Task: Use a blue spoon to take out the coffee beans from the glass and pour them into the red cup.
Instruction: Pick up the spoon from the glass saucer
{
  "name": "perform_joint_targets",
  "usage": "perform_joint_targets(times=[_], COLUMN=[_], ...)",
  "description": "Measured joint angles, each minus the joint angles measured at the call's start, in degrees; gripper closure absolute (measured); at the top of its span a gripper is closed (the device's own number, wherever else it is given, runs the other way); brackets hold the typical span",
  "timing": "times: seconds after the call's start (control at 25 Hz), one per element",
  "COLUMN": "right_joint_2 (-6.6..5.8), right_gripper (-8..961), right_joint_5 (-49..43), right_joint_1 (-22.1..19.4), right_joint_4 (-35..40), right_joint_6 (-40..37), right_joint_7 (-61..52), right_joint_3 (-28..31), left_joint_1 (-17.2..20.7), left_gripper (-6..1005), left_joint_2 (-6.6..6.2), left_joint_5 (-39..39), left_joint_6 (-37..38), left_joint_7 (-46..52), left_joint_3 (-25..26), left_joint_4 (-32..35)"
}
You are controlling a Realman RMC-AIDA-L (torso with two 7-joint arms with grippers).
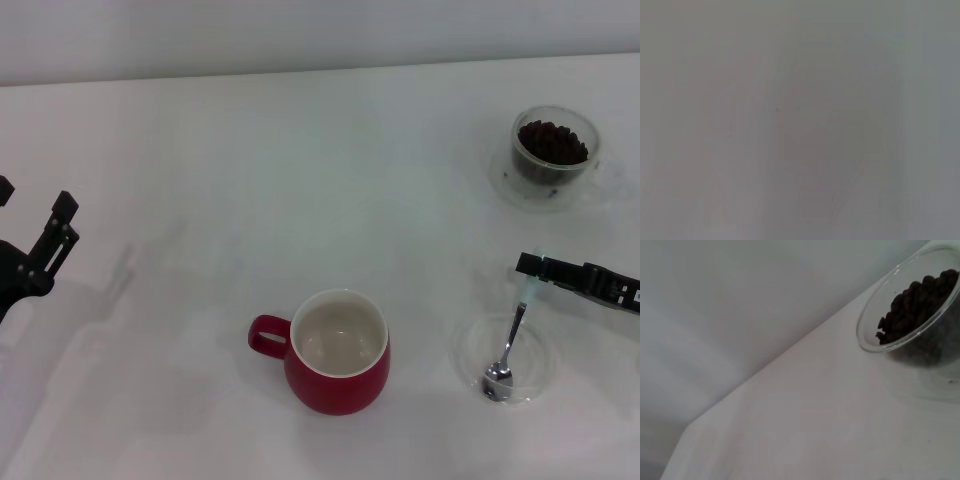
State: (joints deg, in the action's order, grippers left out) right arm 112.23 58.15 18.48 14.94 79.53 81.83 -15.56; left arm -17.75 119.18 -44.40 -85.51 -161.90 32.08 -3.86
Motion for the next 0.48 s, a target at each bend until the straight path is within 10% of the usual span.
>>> perform_joint_targets(times=[0.48], right_joint_2=[-0.03], right_gripper=[559], right_joint_5=[-0.39], right_joint_1=[0.62], right_joint_4=[0.00], right_joint_6=[0.46], right_joint_7=[0.00], right_joint_3=[-0.96], left_joint_1=[-0.09], left_gripper=[272], left_joint_2=[0.00], left_joint_5=[0.01], left_joint_6=[0.53], left_joint_7=[0.00], left_joint_3=[0.00], left_joint_4=[0.54])
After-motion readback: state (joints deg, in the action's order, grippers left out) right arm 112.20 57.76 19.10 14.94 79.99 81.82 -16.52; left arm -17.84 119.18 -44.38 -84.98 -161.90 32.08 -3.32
